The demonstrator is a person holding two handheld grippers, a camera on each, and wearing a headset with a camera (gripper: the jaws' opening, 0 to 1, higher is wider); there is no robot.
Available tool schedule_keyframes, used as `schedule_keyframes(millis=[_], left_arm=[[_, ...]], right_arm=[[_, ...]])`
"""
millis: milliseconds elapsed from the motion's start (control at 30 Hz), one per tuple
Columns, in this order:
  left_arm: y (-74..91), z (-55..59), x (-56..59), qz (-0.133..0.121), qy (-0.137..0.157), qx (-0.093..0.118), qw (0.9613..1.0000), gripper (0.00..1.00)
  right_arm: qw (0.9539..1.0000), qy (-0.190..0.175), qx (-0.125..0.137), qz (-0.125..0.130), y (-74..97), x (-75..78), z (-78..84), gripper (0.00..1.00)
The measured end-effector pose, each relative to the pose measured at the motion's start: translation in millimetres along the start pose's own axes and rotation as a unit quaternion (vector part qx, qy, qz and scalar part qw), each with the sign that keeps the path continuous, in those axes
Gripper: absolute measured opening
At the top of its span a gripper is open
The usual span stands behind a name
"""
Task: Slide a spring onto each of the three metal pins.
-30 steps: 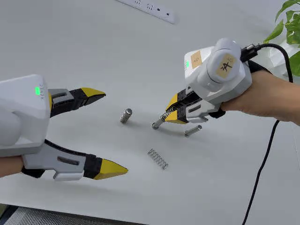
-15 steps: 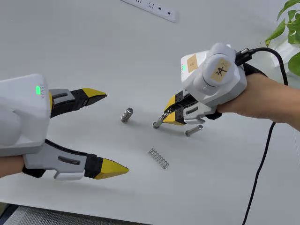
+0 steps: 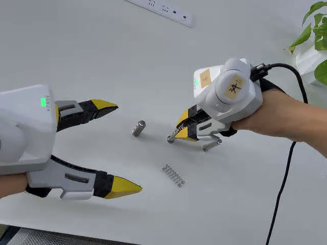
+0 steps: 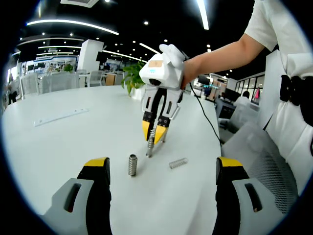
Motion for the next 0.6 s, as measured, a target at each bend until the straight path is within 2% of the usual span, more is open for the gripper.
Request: schedule_keyframes(millis=[600], left_arm=[[0.7, 0.8, -0.4, -0.002, 0.003, 0.0, 1.0, 0.88]], right_arm=[[0.9999, -0.001, 0.001, 0.01, -17.2, 0.0, 5.0, 0.08]])
Point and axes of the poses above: the centre of the closed fingertips' face, and the gripper's own axes: y roughly backward along the fingers, x roughly to its right, z roughly out of its underside, the point moved 8 cm from there along y, roughly backward along the fingers, and after that the axes turned 4 degrees about -x, right-handed, at the moved point
